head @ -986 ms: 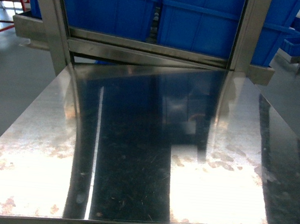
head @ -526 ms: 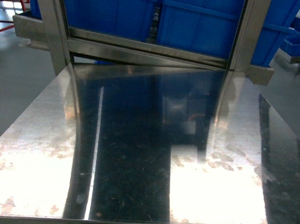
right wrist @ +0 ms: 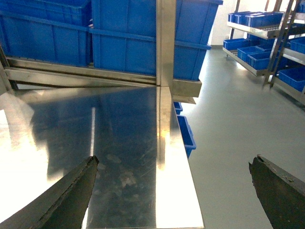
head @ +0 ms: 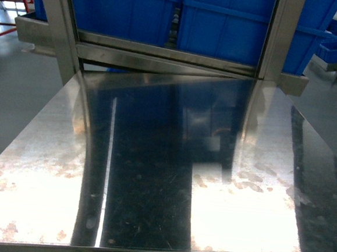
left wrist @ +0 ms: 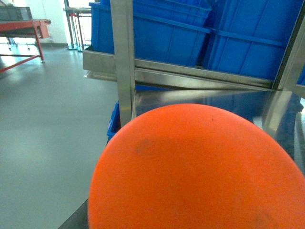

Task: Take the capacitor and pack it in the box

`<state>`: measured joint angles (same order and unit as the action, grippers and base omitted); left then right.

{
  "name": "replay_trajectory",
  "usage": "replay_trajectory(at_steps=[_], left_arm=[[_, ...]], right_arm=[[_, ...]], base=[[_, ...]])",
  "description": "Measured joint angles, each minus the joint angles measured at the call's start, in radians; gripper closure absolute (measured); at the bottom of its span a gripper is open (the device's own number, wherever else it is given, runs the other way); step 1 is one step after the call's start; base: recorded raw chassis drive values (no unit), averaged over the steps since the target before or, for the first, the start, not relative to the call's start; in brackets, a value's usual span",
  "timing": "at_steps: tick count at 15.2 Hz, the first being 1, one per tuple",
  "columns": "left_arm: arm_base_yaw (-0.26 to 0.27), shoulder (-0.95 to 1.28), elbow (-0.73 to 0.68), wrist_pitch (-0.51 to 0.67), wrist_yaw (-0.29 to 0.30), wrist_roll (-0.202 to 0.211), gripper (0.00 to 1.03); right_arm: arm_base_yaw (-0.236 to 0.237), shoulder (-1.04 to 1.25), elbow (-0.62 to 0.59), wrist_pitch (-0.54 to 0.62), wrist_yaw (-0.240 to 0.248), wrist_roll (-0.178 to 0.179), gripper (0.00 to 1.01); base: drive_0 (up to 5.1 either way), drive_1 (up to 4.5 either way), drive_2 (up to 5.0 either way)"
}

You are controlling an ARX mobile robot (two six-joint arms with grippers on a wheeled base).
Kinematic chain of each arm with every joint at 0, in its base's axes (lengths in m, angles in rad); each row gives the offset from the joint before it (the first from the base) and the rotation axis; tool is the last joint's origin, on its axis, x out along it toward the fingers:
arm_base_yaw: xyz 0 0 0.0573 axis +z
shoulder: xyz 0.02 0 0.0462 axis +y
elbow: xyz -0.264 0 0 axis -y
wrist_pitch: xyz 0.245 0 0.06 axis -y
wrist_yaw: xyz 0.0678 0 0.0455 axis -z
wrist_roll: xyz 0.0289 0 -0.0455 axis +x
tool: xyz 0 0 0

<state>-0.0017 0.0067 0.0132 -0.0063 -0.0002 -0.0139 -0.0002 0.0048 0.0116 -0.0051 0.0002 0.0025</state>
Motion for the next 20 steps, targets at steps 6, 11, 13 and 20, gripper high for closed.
replay_trajectory(at_steps=[6, 11, 13, 20], left_arm=[[0.000, 0.000, 0.000, 0.000, 0.000, 0.000, 0.59], [0.000, 0.000, 0.000, 0.000, 0.000, 0.000, 0.59], [0.000, 0.000, 0.000, 0.000, 0.000, 0.000, 0.59], [0.000, 0.000, 0.000, 0.000, 0.000, 0.000, 0.59]], right_arm=[[0.000, 0.000, 0.000, 0.000, 0.000, 0.000, 0.03], [0.000, 0.000, 0.000, 0.000, 0.000, 0.000, 0.03], [0.000, 0.000, 0.000, 0.000, 0.000, 0.000, 0.03], [0.000, 0.000, 0.000, 0.000, 0.000, 0.000, 0.03]], base=[[0.0, 0.00, 0.0], [0.0, 0.00, 0.0], [0.0, 0.00, 0.0], [0.0, 0.00, 0.0]])
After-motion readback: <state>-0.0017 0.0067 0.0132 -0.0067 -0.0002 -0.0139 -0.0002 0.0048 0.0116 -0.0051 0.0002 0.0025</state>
